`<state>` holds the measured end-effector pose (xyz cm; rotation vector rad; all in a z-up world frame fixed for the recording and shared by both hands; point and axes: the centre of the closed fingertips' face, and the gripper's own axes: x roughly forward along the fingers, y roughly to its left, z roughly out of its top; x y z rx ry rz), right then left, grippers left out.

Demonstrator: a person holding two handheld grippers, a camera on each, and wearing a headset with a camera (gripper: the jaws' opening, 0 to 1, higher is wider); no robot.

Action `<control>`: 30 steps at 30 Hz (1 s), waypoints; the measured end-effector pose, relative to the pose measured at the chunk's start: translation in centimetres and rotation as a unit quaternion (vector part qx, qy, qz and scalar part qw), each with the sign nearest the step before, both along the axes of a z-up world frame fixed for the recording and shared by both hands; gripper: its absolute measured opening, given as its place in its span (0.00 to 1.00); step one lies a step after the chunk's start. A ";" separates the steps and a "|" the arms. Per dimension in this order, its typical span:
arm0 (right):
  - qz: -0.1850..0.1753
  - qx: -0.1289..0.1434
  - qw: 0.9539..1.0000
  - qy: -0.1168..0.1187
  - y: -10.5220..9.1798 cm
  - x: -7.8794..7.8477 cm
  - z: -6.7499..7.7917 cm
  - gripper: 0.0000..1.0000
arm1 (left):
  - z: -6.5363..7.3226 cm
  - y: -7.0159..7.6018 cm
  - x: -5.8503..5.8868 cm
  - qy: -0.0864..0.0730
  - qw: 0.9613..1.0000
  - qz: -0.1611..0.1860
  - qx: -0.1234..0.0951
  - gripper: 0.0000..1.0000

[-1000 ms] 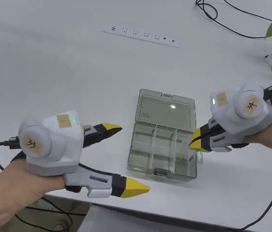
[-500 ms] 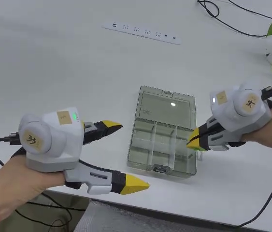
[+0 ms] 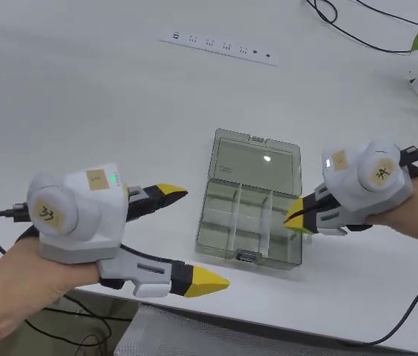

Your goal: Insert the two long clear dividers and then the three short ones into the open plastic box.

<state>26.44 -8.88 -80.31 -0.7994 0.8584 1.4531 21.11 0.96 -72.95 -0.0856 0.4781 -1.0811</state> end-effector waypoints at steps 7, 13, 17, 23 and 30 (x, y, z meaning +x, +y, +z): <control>0.015 -0.019 1.000 -0.011 0.1 0.0 -1.3 0.02 | -0.1 0.1 0.0 0.001 1.000 -0.002 0.004 0.90; 0.025 -0.035 0.999 -0.017 -0.2 0.1 -1.9 0.02 | -0.1 0.2 0.1 0.000 1.000 -0.001 0.003 0.90; 0.022 -0.032 0.999 -0.017 -0.2 0.2 -1.9 0.02 | -0.1 0.3 0.1 0.000 1.000 -0.001 0.004 0.90; 0.018 -0.033 0.999 -0.019 -0.2 0.2 -1.9 0.05 | -0.1 0.4 0.2 0.000 1.000 0.000 0.004 0.90; -0.010 0.001 1.000 -0.028 -0.2 0.3 0.5 0.12 | 0.2 0.7 0.2 -0.002 1.000 0.003 0.007 0.90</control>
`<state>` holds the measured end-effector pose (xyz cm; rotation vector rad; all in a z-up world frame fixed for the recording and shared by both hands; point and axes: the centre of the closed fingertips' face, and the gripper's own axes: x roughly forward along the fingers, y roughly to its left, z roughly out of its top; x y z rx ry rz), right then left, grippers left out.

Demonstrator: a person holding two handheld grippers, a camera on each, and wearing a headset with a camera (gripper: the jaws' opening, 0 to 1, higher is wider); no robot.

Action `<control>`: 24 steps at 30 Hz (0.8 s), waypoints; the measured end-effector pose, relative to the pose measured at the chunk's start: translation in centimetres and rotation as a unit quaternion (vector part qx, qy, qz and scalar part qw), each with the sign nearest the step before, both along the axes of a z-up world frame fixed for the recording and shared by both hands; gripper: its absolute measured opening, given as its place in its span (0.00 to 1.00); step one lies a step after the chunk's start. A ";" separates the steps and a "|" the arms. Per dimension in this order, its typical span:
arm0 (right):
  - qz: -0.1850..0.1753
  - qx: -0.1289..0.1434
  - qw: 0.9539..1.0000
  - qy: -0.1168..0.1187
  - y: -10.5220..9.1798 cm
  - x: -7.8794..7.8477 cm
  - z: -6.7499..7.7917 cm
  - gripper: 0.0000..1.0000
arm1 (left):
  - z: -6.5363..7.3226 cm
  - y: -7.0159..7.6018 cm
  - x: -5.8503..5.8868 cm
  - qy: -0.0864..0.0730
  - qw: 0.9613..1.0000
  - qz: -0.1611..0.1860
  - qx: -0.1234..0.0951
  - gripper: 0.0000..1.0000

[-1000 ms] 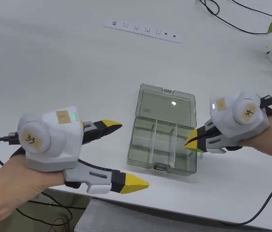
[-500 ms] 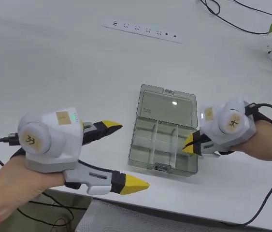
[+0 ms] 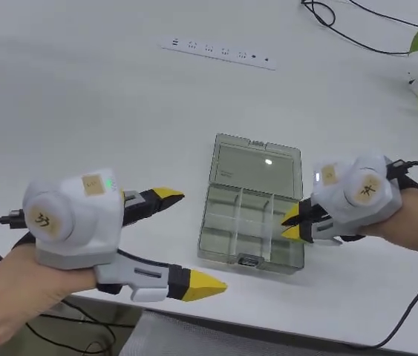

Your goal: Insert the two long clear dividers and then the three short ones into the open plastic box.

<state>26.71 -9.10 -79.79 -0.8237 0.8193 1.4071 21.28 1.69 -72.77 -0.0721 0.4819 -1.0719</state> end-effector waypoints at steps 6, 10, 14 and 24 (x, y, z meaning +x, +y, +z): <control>-0.039 0.036 0.999 -0.010 -0.9 0.0 2.5 0.19 | 0.0 0.4 0.0 -0.001 1.000 -0.001 0.006 0.91; -0.070 0.058 0.996 -0.019 -1.8 0.0 4.2 0.24 | 0.1 0.5 0.1 -0.003 1.000 -0.002 0.008 0.93; -0.103 0.077 0.991 -0.029 -3.1 -0.2 5.7 0.30 | 0.3 0.7 0.1 -0.007 1.000 -0.003 0.012 0.96; -0.192 0.131 0.972 -0.042 -6.2 -1.8 7.9 0.42 | 0.3 1.0 0.1 -0.010 1.000 -0.008 0.022 1.00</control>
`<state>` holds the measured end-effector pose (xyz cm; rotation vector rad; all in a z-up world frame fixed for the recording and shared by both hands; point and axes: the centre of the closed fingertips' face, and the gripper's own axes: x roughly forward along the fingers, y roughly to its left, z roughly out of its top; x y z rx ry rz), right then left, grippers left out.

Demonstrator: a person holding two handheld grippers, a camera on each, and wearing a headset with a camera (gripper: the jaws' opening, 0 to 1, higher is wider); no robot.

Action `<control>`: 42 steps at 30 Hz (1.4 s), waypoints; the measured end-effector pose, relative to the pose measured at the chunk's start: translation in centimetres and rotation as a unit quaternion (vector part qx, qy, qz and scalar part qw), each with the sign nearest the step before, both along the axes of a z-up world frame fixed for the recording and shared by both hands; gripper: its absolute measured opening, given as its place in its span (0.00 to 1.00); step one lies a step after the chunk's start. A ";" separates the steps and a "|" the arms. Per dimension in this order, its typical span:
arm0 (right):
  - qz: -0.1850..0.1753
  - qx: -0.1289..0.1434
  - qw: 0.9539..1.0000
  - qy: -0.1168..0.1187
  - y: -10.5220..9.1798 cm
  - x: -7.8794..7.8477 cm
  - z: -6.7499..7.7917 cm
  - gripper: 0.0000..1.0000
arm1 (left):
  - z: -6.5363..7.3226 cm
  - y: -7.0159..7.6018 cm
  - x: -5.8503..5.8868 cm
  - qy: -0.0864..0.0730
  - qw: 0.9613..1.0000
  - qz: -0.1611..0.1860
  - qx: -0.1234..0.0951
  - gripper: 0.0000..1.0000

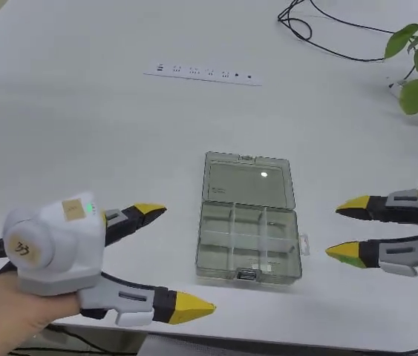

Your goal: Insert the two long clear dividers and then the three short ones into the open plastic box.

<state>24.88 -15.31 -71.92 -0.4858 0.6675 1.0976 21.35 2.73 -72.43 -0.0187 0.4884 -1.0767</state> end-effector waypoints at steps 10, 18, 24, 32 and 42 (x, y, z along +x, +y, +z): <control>-0.052 0.021 0.998 -0.002 -2.6 -1.5 -0.9 0.60 | -0.4 0.3 -0.1 -0.001 1.000 -0.003 0.016 1.00; -0.077 0.026 0.997 0.009 -3.7 -2.4 -2.1 0.69 | -0.9 0.2 -0.4 0.002 1.000 -0.006 0.023 1.00; -0.079 0.028 0.996 0.014 -3.7 -2.8 -2.3 0.71 | -0.9 0.0 -0.8 0.003 1.000 -0.005 0.022 1.00; -0.076 0.031 0.997 0.009 -3.6 -2.9 -2.0 0.74 | -1.1 0.2 -1.2 0.004 1.000 -0.002 0.021 1.00; -0.069 0.034 0.997 0.006 -3.0 -3.2 -1.8 0.76 | -1.2 0.4 -1.5 0.003 1.000 -0.003 0.021 1.00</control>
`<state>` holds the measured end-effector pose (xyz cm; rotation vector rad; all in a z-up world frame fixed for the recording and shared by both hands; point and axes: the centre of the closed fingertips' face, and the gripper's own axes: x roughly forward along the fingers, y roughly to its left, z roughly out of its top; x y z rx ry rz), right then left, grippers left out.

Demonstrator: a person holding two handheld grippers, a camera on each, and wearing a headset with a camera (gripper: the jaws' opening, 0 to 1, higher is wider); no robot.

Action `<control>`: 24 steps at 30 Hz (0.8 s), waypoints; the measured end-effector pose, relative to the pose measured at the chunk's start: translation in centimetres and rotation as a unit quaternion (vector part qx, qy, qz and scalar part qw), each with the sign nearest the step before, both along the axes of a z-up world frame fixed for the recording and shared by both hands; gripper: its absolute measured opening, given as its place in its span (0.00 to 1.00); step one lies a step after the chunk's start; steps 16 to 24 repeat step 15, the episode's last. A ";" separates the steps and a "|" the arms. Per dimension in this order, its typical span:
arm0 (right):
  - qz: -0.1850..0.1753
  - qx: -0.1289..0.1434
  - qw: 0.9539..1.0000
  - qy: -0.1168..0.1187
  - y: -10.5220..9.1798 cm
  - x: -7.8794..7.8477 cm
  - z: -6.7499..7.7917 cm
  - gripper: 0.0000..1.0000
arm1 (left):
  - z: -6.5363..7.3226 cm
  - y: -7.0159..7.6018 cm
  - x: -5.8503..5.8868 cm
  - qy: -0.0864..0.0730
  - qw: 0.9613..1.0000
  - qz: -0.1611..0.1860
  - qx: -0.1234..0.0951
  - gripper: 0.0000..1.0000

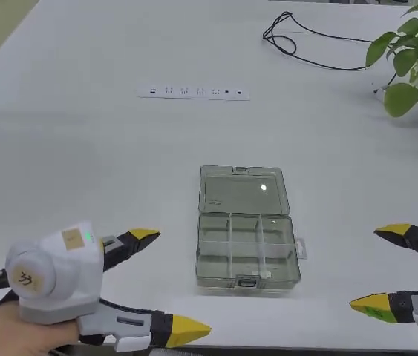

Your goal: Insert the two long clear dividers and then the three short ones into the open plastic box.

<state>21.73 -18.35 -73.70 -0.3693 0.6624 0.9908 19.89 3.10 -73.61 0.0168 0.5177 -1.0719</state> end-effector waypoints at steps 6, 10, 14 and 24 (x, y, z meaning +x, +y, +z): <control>0.004 -0.002 1.000 0.000 0.1 -0.1 0.0 0.76 | 0.0 0.0 0.0 0.000 1.000 0.001 0.000 1.00; 0.005 -0.004 1.000 0.001 0.2 -0.1 0.0 0.77 | 0.0 0.0 -0.1 0.001 1.000 0.001 -0.002 1.00; 0.007 -0.004 1.000 0.001 0.2 -0.3 -0.1 0.77 | -0.1 0.0 -0.3 0.002 1.000 0.000 -0.002 1.00; 0.008 -0.004 1.000 0.000 0.2 -0.3 0.0 0.77 | -0.1 0.0 -0.3 0.002 1.000 0.001 -0.003 1.00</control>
